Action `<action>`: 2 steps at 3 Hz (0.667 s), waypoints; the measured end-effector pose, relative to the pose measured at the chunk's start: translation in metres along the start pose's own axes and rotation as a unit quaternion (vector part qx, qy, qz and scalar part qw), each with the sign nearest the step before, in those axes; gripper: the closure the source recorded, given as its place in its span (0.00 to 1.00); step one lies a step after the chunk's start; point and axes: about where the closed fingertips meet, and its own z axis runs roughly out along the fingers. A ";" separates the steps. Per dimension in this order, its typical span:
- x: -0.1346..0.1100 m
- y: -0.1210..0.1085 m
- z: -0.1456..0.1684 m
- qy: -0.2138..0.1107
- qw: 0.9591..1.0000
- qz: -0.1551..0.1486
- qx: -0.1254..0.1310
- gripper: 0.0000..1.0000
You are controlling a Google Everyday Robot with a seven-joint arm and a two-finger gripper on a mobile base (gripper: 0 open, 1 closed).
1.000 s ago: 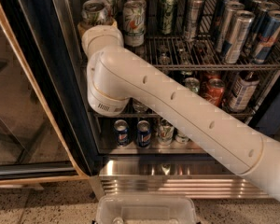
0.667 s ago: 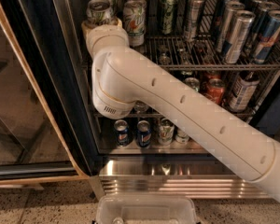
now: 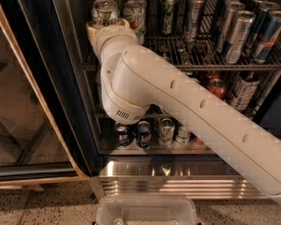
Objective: Pick 7up can from top shelf of fridge
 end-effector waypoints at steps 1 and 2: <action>-0.003 0.000 -0.013 0.007 1.000 0.001 -0.006 1.00; -0.006 0.003 -0.025 0.015 1.000 0.000 -0.007 1.00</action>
Offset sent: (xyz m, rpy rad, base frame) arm -0.0405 -0.0041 0.0091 -0.0169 0.0464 0.0180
